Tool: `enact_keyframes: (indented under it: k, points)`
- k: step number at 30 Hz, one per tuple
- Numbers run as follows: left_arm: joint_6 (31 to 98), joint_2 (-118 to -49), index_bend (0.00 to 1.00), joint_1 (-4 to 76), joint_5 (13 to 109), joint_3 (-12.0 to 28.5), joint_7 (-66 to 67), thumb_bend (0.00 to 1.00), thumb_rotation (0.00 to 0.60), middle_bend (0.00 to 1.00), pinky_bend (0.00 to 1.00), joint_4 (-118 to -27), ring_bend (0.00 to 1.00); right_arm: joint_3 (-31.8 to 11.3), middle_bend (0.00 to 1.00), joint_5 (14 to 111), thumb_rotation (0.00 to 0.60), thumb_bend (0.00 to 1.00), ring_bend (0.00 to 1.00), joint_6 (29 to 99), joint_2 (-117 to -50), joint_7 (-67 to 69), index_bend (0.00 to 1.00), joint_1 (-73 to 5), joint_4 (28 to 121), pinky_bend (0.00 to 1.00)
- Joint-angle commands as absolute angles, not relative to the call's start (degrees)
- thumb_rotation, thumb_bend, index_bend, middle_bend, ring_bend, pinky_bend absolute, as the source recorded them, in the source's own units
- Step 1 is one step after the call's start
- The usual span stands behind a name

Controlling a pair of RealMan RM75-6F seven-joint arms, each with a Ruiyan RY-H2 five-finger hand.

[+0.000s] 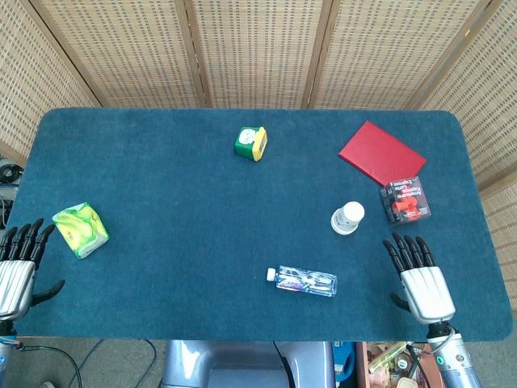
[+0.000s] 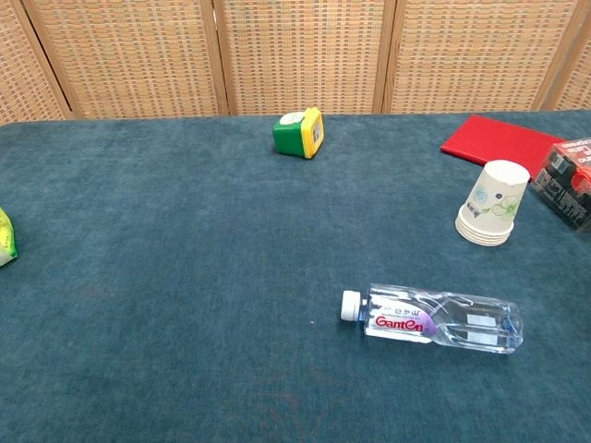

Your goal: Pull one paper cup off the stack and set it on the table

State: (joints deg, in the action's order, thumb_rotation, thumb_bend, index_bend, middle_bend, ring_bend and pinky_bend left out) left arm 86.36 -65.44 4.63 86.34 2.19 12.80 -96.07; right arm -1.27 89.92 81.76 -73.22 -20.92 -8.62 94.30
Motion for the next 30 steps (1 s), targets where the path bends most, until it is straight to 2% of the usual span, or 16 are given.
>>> enact_keyframes:
  k: [1,4,30]
  points:
    - [86.4,-65.5,0.0,4.6,86.1,2.3,12.7,0.19,0.6,0.0,0.0,-96.1,0.0,-1.5,0.0,90.2,0.6,0.06,0.0,82.4,-73.5,-20.7,0.04,-8.5,94.0,0.0]
    - [86.6,-65.5,0.0,4.5,86.0,2.4,12.8,0.17,0.6,0.0,0.0,-96.2,0.0,-1.6,0.0,91.0,0.6,0.06,0.0,83.5,-73.8,-20.5,0.01,-8.3,93.7,0.0]
    - [86.8,-65.2,0.0,4.5,85.6,2.6,13.3,0.17,0.6,0.0,0.0,-96.7,0.0,-1.9,0.0,92.5,0.6,0.06,0.0,84.6,-72.8,-18.5,0.01,-8.1,94.6,0.0]
